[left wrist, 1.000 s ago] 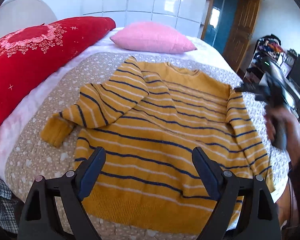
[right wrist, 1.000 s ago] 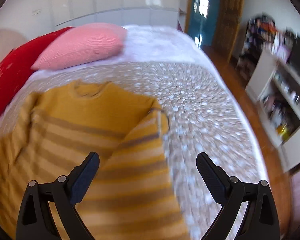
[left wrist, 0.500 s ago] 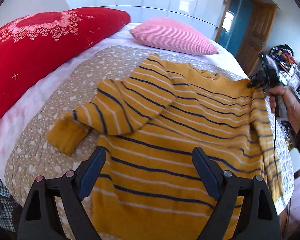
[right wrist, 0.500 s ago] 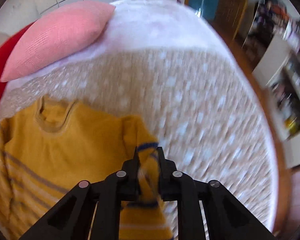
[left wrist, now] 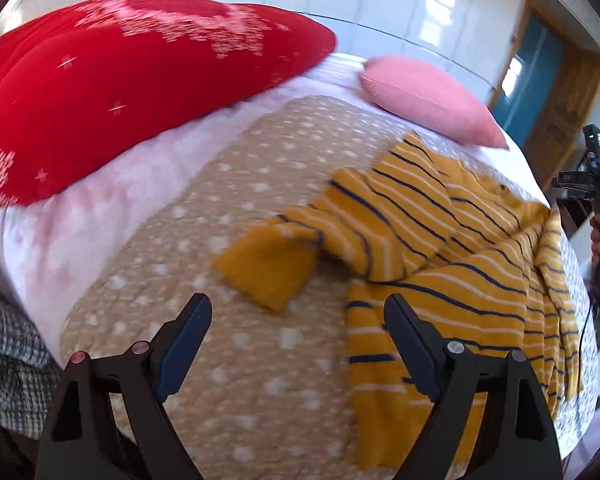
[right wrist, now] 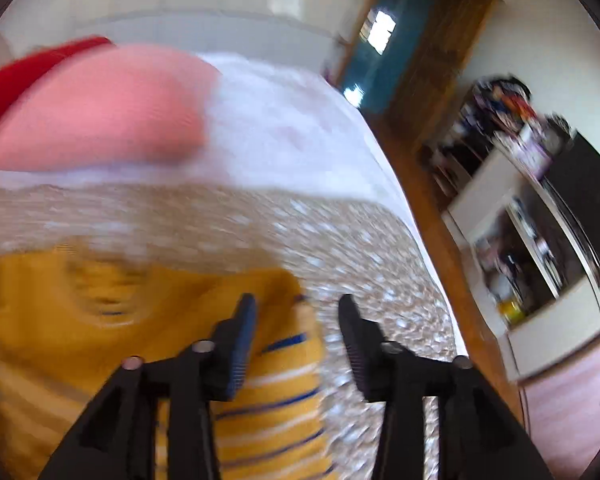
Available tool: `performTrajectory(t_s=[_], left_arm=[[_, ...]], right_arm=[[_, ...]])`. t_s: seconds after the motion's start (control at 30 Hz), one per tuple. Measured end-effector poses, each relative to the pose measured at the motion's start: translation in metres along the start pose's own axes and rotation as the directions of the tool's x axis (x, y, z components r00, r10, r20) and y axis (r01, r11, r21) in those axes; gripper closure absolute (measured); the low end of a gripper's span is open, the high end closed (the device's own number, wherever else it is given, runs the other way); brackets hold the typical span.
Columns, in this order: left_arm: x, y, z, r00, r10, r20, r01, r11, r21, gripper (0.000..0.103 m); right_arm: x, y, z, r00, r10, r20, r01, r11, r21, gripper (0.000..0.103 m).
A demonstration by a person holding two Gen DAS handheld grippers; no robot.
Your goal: Fold small clothes
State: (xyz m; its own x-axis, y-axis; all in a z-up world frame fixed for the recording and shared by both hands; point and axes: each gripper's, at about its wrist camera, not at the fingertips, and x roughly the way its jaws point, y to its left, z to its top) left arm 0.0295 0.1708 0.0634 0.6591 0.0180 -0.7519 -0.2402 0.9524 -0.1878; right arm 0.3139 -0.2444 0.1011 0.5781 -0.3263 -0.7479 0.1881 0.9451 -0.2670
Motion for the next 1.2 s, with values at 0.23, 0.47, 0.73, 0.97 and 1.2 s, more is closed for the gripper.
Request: performTrajectory(t_s=[0.23,0.47,0.73,0.97,1.2], left_arm=[[-0.019,0.018,-0.007,0.998,-0.056,0.015,0.057,0.998,-0.04,0.016],[-0.029,0.032,-0.012,0.993,-0.115,0.035,0.117,0.992,-0.046,0.016],[-0.021,0.054,-0.013,0.994,-0.11,0.023,0.112,0.988,-0.102,0.016],[-0.032,0.058,-0.017,0.996,-0.084,0.034,0.087,0.992,-0.096,0.016],[-0.045,0.029,-0.026,0.991,-0.129,0.025,0.13,0.991,-0.04,0.016]], right_arm=[[-0.053,0.14,-0.028,0.841,0.524,-0.134,-0.538,0.835,-0.112,0.04],[-0.017,0.246,-0.057,0.862,0.43,-0.27,-0.483,0.858,-0.175,0.096],[-0.066,0.344,-0.034,0.756,0.613,-0.23,-0.65,0.743,-0.156,0.092],[-0.105,0.383,-0.074,0.654,0.694,-0.301,-0.757,0.599,-0.261,0.074],[-0.125,0.163,-0.114,0.726,0.662,-0.186,-0.686,0.716,-0.127,0.042]])
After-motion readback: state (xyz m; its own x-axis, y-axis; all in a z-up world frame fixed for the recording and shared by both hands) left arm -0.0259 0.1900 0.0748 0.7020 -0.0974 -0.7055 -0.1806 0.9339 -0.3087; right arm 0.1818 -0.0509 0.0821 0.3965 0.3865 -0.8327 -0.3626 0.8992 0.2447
